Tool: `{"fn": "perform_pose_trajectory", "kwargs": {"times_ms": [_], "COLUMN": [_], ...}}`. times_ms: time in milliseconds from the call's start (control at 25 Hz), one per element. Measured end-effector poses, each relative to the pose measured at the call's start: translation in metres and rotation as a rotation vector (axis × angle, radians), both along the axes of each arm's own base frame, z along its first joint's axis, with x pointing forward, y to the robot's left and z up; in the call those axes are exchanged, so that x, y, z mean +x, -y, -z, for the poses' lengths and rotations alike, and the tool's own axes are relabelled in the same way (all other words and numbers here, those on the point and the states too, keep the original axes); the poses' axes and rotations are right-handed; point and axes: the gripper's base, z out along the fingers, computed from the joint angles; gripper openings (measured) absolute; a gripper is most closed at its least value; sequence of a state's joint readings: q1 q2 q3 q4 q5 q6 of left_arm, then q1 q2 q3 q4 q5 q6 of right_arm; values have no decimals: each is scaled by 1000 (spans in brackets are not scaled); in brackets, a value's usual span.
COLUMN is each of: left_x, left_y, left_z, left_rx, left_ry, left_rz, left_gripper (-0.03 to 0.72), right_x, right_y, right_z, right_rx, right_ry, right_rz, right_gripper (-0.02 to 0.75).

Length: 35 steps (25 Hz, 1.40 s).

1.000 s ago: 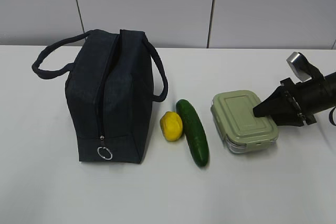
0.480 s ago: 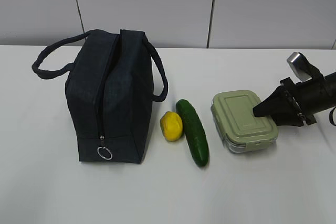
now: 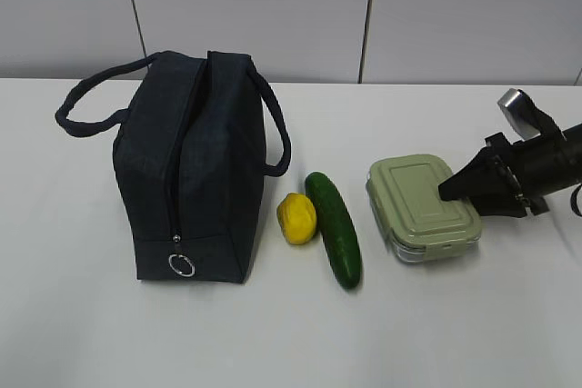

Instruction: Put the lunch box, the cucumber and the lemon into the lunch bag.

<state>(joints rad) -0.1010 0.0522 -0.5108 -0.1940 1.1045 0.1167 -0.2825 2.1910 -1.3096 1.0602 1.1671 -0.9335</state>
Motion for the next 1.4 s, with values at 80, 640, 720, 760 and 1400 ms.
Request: {"fn": "perform_pose_trajectory", "kwargs": {"times_ms": [80,640,720,760,1400], "left_x": [0,0,0,0,0], "left_y": [0,0,0,0,0], "left_z": [0,0,0,0,0], "left_rx": [0,0,0,0,0], "left_ry": [0,0,0,0,0], "left_rz": [0,0,0,0,0], "left_gripper": [237,237,237,237,237], "right_x": [1,0,0,0,0], "right_y": [1,1,1,1,1], "right_z": [-3,-10,-10,-10,-10], "right_rx": [-11,-23,-23,-23,-20], "right_ry": [11,30,30,30,30], "right_rz": [5,11,11,11,15], "right_gripper": [379,378,378,378,354]}}
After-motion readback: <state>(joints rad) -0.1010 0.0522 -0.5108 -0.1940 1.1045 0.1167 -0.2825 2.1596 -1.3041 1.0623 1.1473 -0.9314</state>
